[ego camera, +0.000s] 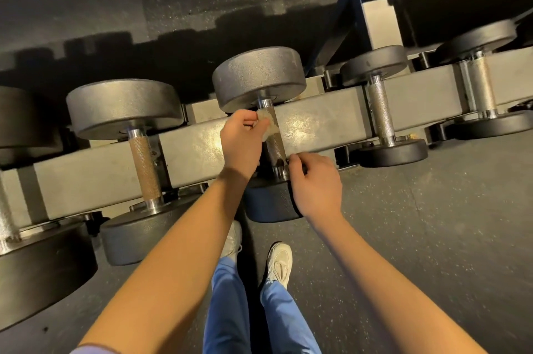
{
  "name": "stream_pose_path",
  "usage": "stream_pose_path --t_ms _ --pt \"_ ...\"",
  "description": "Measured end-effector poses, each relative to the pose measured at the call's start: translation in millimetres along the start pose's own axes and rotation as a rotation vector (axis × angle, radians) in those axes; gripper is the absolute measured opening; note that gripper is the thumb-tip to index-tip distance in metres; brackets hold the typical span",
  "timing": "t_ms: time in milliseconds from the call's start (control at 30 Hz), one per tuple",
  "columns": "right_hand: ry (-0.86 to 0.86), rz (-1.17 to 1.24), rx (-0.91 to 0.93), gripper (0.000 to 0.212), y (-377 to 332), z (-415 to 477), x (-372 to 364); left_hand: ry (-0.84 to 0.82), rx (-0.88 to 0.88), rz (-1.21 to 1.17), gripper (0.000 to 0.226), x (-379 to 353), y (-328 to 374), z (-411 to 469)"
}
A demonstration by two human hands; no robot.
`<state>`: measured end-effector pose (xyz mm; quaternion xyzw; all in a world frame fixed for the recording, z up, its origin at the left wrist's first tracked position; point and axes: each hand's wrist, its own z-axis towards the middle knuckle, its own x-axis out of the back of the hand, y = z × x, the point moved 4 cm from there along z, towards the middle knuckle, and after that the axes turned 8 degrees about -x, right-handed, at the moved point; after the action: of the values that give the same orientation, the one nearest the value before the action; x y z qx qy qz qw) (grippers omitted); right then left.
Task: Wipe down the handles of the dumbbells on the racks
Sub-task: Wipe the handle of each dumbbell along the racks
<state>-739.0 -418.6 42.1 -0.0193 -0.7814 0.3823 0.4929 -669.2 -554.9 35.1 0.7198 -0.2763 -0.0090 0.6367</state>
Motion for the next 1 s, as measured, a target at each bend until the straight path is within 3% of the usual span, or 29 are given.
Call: stream_pose_path --t_ms 167,267,400,533,767,867,933,1000 --pt "-0.004 0.001 -0.006 0.041 -1 -1 1 -0.039 -0.009 0.032 0.019 -1 0 -14" --pt "0.002 0.009 -0.012 0.042 -2 -1 2 -0.164 0.005 0.191 0.014 0 -13 -26" --pt "-0.02 0.022 -0.026 0.041 0 0 1 -0.335 0.07 0.224 0.015 4 -22 -38" --pt "-0.117 0.068 -0.021 0.038 -2 4 2 -0.309 0.057 0.109 0.006 9 -15 -38" --pt "-0.295 0.347 -0.081 0.016 -23 25 9 -0.306 -0.065 -0.021 0.016 11 12 -31" --pt "-0.209 0.35 -0.061 0.016 -32 38 15 -0.277 -0.282 0.135 0.021 19 26 -27" --pt "-0.106 0.193 -0.018 0.016 -34 45 20 -0.096 -0.585 0.319 0.031 33 40 -23" --pt "-0.071 0.01 0.042 0.019 -34 48 16 0.04 -0.691 0.449 0.041 42 42 -15"
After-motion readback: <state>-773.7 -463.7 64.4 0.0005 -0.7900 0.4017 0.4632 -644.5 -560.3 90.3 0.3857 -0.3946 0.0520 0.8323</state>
